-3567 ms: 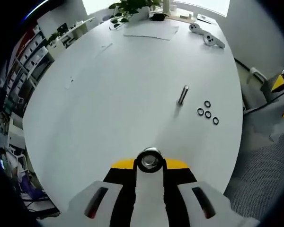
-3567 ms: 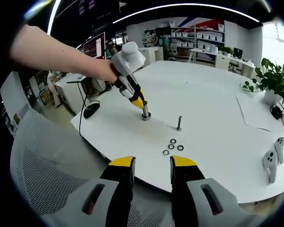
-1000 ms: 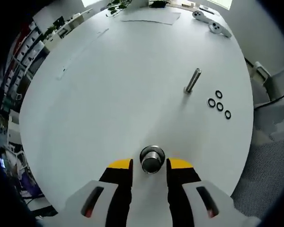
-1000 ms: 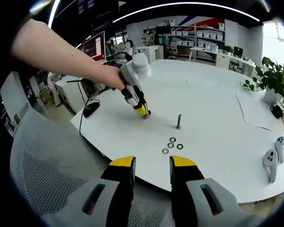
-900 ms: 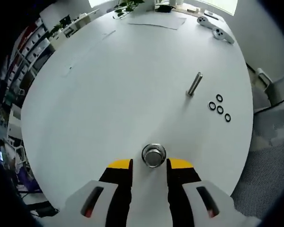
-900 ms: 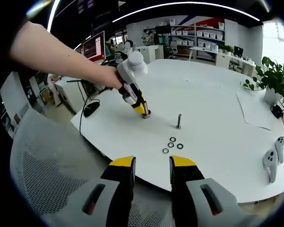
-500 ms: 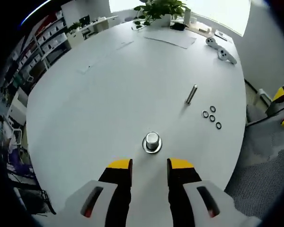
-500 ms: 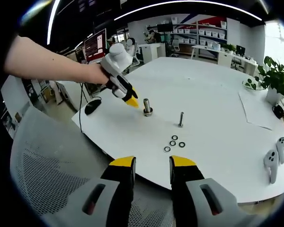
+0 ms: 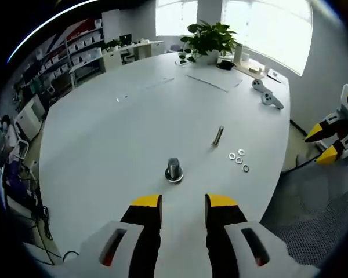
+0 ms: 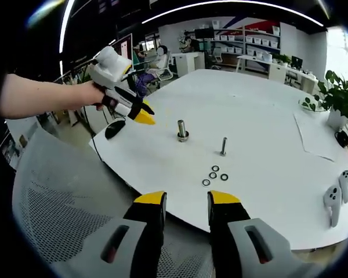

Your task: Place the washer onto the threaded stud by aligning its center hole with the stud, sliding it down to the base, and recovering from edge contact or off-axis alignment until the washer reaches the visible bottom stop.

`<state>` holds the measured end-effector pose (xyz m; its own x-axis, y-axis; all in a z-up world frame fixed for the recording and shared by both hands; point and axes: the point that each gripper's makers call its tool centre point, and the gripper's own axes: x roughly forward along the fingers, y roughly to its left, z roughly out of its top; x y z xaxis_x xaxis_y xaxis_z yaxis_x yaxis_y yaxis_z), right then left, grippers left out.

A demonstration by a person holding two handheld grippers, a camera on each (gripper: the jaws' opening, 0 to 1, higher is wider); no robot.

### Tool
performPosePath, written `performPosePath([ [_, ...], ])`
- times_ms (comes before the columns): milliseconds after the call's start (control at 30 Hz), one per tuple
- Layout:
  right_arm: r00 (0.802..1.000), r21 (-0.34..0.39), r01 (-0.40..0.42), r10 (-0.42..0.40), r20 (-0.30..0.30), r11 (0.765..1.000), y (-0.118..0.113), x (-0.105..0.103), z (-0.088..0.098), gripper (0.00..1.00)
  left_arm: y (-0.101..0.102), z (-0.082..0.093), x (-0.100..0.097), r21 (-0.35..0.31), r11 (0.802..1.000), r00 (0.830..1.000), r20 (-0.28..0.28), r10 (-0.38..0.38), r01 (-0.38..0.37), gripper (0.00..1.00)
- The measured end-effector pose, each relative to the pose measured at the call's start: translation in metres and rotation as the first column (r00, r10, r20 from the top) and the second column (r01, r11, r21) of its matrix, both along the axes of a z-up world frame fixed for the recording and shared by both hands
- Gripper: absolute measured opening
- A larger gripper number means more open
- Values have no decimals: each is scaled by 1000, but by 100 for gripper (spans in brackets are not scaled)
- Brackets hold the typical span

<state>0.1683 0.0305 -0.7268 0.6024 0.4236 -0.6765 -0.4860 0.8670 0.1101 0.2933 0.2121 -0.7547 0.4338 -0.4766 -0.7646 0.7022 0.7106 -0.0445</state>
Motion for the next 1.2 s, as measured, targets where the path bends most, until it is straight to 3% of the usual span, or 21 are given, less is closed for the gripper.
performPosePath([
  [667,1000,10,-7,7,17,1000,2,1,3,31,18,37,-48,-96,993,996,46,74,-69,32],
  [833,1000,2,-19,19,14,1000,4,0,2,31,30,52,-60,-128,986,991,65,115,-106,32],
  [1200,999,-10,-40,41,10,999,8,-2,2,31,49,66,-87,-159,977,984,84,159,-145,33],
])
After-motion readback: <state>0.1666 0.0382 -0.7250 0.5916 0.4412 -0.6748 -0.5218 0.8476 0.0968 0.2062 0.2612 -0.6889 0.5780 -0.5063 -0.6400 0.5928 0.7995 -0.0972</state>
